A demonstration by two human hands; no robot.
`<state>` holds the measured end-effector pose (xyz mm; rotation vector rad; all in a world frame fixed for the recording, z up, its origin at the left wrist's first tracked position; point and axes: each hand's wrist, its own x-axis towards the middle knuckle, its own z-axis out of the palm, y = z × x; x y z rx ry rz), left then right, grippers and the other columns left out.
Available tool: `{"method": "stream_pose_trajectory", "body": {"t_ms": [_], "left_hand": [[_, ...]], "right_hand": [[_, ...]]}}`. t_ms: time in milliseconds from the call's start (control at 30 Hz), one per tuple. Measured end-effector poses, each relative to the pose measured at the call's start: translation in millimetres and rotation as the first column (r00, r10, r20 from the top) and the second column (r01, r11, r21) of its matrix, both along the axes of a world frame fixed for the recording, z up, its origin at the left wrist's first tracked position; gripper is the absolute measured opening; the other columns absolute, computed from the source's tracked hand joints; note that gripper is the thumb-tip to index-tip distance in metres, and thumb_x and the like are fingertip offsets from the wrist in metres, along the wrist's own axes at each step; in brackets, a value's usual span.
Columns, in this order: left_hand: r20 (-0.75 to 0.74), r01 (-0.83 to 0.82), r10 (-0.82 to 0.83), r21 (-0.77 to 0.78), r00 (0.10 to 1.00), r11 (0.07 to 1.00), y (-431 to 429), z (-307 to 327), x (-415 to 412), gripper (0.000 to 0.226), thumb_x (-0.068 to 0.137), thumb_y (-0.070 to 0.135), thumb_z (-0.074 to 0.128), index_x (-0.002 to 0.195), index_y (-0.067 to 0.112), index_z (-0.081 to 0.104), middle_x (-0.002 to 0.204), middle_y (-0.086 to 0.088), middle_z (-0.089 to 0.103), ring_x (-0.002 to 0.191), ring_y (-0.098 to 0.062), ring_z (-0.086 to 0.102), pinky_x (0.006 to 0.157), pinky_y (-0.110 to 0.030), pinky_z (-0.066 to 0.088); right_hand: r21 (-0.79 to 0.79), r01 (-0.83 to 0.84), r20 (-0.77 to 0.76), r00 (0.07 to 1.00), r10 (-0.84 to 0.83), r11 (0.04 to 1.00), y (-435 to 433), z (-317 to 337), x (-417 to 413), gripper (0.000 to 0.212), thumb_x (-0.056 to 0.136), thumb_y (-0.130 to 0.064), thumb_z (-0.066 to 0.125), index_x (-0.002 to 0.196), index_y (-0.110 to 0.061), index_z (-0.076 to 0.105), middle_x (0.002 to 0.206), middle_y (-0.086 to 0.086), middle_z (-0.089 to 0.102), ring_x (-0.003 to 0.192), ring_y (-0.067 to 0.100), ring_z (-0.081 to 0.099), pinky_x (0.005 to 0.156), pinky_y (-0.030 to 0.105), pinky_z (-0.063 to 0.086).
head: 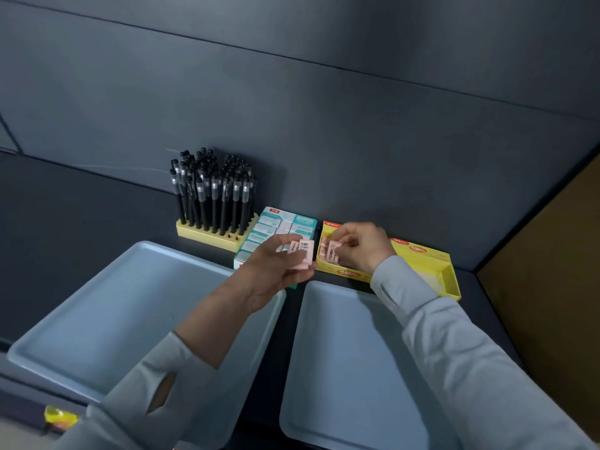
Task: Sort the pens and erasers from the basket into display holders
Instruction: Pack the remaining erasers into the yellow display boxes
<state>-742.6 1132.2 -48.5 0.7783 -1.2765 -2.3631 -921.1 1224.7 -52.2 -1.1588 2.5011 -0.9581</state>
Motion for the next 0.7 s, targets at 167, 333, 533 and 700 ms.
{"method": "stream_pose_trajectory", "body": {"t_ms": [167, 333, 533, 700], "left_hand": [[0.000, 0.000, 0.000, -0.022, 1.000, 1.000, -7, -1, 1, 0.032, 0.093, -0.003, 0.056, 0.123, 0.007, 0.053, 0.113, -0.017, 0.062, 0.082, -0.023, 0.071, 0.061, -0.023, 0.057], [0.009, 0.010, -0.010, -0.025, 1.000, 1.000, -7, -2, -3, 0.032, 0.092, -0.004, 0.056, 0.123, 0.006, 0.053, 0.115, -0.017, 0.060, 0.086, -0.025, 0.070, 0.065, -0.026, 0.059], [0.019, 0.007, -0.007, 0.008, 1.000, 1.000, -6, -4, -6, 0.037, 0.090, -0.012, 0.053, 0.123, 0.006, 0.055, 0.121, -0.017, 0.057, 0.102, -0.034, 0.067, 0.077, -0.035, 0.060], [0.036, 0.008, -0.006, -0.069, 0.999, 0.998, -2, -1, -6, 0.035, 0.089, -0.013, 0.054, 0.120, 0.002, 0.054, 0.108, -0.015, 0.063, 0.096, -0.031, 0.068, 0.078, -0.034, 0.060]], "right_hand": [[0.002, 0.014, 0.041, 0.999, -0.014, 1.000, -4, -3, -5, 0.027, 0.089, -0.005, 0.063, 0.088, -0.028, 0.077, 0.087, 0.005, 0.072, 0.065, 0.020, 0.070, 0.060, 0.021, 0.058], [0.028, -0.056, 0.008, 0.998, 0.056, 0.998, -5, -2, -5, 0.028, 0.081, -0.002, 0.070, 0.098, -0.025, 0.075, 0.087, -0.004, 0.071, 0.076, 0.016, 0.068, 0.069, 0.031, 0.060], [0.157, -0.105, -0.214, 0.967, 0.138, 0.982, 0, -8, -5, 0.017, 0.075, -0.012, 0.081, 0.090, -0.021, 0.077, 0.093, -0.001, 0.072, 0.083, 0.017, 0.064, 0.079, 0.030, 0.052], [0.178, -0.097, -0.303, 0.941, 0.148, 0.979, -1, -15, -6, 0.018, 0.079, -0.011, 0.077, 0.092, -0.023, 0.077, 0.095, 0.000, 0.069, 0.087, 0.020, 0.061, 0.079, 0.028, 0.050]]}}
